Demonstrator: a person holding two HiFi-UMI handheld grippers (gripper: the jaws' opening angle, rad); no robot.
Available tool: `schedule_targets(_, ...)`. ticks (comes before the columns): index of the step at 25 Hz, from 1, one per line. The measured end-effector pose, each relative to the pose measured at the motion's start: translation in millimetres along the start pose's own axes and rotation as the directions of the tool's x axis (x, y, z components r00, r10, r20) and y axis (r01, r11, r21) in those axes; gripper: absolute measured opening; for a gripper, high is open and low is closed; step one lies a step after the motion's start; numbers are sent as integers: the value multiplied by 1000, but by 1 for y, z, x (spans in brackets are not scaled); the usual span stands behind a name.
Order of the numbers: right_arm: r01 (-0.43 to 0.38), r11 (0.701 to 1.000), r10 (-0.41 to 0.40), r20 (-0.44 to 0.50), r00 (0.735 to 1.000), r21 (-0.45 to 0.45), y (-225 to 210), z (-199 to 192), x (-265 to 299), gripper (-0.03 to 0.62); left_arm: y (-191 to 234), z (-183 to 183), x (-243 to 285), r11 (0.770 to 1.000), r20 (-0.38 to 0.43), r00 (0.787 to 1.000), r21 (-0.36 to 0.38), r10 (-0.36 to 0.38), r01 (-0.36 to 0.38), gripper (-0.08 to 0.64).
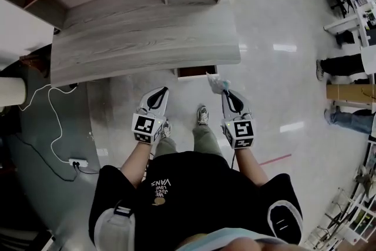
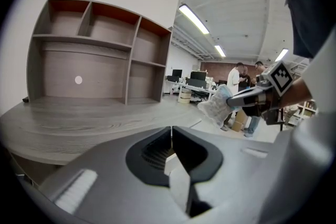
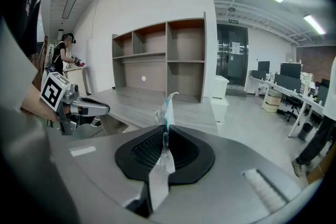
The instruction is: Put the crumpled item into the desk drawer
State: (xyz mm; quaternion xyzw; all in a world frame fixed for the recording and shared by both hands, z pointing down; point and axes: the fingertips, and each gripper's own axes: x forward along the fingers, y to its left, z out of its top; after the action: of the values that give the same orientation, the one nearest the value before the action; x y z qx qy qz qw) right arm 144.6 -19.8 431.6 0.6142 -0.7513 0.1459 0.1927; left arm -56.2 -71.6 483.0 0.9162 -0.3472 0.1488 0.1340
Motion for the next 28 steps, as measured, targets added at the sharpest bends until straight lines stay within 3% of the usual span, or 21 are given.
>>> schedule_targets(18, -105, 987, 93, -99, 991, -122, -2, -43, 71, 20, -1, -82, 54, 999, -128, 990, 10, -51, 53, 55)
schedule_targets(28, -165, 952, 122, -174, 977, -257, -3, -58, 99, 20, 2, -113, 76, 998, -175, 984, 38, -45, 53, 129)
